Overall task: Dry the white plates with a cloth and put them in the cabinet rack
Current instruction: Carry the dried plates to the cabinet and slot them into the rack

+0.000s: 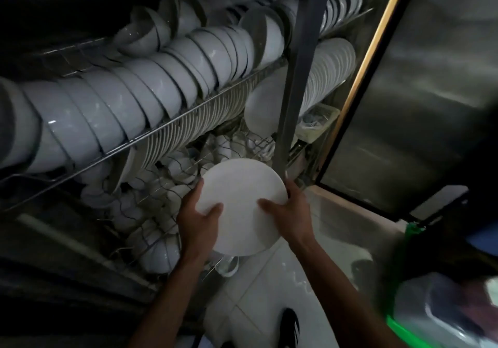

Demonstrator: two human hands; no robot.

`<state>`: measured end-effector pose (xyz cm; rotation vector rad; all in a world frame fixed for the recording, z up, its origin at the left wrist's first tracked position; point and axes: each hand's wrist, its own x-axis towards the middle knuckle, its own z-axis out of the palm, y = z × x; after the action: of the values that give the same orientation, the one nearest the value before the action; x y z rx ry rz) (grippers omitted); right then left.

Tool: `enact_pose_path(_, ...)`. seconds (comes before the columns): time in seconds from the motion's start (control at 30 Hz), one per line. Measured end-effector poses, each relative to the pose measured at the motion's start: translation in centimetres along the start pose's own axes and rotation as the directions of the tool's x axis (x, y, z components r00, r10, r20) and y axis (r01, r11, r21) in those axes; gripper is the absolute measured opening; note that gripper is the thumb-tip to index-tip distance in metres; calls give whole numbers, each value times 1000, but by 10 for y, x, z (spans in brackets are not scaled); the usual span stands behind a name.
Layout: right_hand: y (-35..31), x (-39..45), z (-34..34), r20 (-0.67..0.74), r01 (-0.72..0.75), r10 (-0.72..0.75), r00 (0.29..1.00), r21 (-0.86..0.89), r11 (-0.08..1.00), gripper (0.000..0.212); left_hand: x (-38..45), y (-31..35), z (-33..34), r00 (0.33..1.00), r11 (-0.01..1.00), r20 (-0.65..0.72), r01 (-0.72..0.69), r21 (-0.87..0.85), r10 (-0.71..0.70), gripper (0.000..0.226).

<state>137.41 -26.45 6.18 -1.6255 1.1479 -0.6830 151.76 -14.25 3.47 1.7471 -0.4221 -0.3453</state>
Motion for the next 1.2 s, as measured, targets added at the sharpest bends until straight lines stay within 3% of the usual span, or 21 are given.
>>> enact_pose_path(0.27,-20,69,-13,196,-9,-45,980,263,965,57,24,20,33,983,994,-159,81,-80,-93,65)
enact_pose_path(0.5,-21,106,-15,365,51,-137,921,236,970,65,32,26,60,947,985,-291,98,-141,-136,64)
enact_pose_path(0.83,-40,143,17,315,10,-126,941,346,938,69,79,20,71,940,990,-315,109,-95,-134,57)
enact_pose_path(0.97,-49,162,26,258,3,-115,959,398,917,70,108,20,82,965,984,-261,24,176,23,47)
enact_pose_path(1.07,-57,174,32,200,30,-127,971,428,903,69,125,26,97,978,892,-171,-28,451,117,41)
enact_pose_path(1.2,-62,189,39,129,73,-138,982,415,907,70,124,38,120,978,779,-63,-117,617,197,44)
